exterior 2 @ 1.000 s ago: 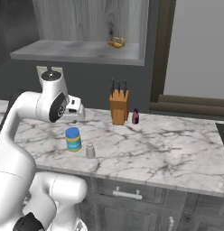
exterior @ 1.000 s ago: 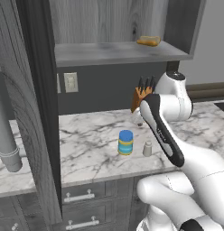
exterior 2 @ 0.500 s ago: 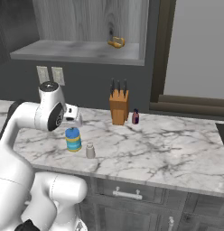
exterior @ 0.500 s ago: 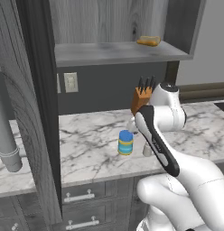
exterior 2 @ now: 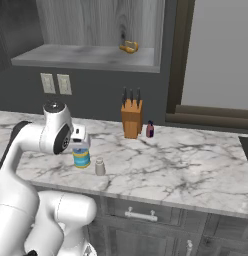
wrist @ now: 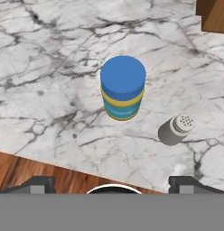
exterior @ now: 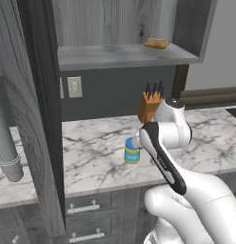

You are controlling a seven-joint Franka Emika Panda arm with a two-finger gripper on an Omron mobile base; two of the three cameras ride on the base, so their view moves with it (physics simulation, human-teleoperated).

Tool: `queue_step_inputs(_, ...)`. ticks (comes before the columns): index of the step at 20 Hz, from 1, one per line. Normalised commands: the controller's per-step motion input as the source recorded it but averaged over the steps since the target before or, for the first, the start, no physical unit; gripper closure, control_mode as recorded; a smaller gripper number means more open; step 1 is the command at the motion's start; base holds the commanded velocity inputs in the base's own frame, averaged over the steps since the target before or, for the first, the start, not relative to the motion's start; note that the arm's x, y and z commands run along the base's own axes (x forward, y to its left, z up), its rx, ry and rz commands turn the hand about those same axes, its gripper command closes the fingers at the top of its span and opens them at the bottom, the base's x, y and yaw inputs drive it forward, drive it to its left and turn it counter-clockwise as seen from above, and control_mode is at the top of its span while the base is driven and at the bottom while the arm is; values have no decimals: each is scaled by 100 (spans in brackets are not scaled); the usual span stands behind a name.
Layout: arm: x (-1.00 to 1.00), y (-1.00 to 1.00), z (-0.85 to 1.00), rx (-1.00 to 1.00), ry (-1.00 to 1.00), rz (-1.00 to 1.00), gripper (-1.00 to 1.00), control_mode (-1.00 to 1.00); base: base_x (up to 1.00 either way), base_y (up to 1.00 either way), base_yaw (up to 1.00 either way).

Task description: Pick the shaker and mayonnaise from the counter and place them in the cabinet.

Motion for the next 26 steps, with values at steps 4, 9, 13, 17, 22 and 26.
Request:
queue_step_inputs(4,6,1,-24,0,0,0,-100,-100,0,0,0)
queue_step_inputs(9,15,0,-15,1,-1,0,-100,-100,0,0,0)
queue_step_inputs(13,20,0,-13,4,-2,0,-100,-100,0,0,0)
queue_step_inputs(17,24,2,-11,1,0,0,-100,-100,0,0,0)
queue_step_inputs(22,29,4,-5,0,0,0,-100,-100,0,0,0)
queue_step_inputs(26,33,10,-5,0,0,0,-100,-100,0,0,0)
